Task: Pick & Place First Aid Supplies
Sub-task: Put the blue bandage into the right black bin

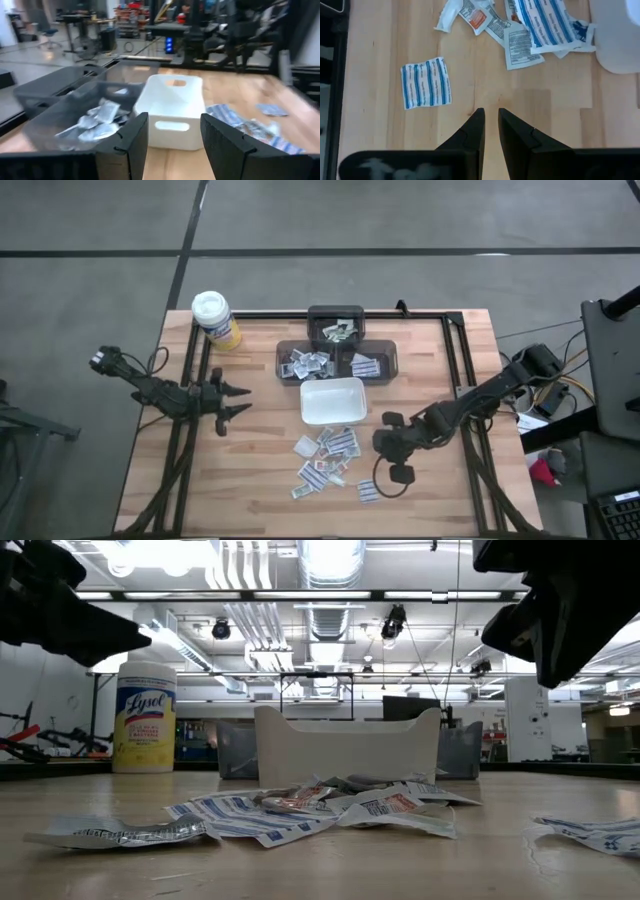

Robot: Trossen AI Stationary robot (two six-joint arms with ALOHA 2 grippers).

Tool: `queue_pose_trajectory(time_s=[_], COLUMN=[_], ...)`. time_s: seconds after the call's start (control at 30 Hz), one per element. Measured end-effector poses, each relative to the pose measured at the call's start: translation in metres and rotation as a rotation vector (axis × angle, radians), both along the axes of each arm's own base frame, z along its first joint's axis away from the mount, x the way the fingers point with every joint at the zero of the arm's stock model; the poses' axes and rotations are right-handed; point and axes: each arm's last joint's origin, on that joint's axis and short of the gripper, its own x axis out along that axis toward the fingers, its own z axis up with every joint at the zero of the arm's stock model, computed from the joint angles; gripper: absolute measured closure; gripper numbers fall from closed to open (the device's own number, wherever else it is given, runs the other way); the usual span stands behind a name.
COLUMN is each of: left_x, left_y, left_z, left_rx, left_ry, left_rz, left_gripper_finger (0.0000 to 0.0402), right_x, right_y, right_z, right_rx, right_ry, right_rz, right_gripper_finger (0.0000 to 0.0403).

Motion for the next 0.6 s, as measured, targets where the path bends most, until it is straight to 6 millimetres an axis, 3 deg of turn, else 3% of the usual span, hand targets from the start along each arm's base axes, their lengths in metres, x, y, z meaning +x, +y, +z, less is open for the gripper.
queue_pose_trajectory(time_s=[0.23, 0.6], left_x=[0.001, 0.001], left_y=[-0.006, -0.009], left_z=[0.001, -0.005], left_rx=[-0.045, -0.083], left_ry=[-0.002, 0.07], left_rz=[-0.185, -0.295], left_gripper_finger=[0.0225, 0.0225], right_x=[0.019, 0.049], right_y=[0.011, 0.032], right_z=[-0.02, -0.037], right_rx=[0.009, 0.112], right_ry=[0.065, 0.227], right_rz=[0.001, -0.004], right_gripper_finger=[0.0345, 0.0274])
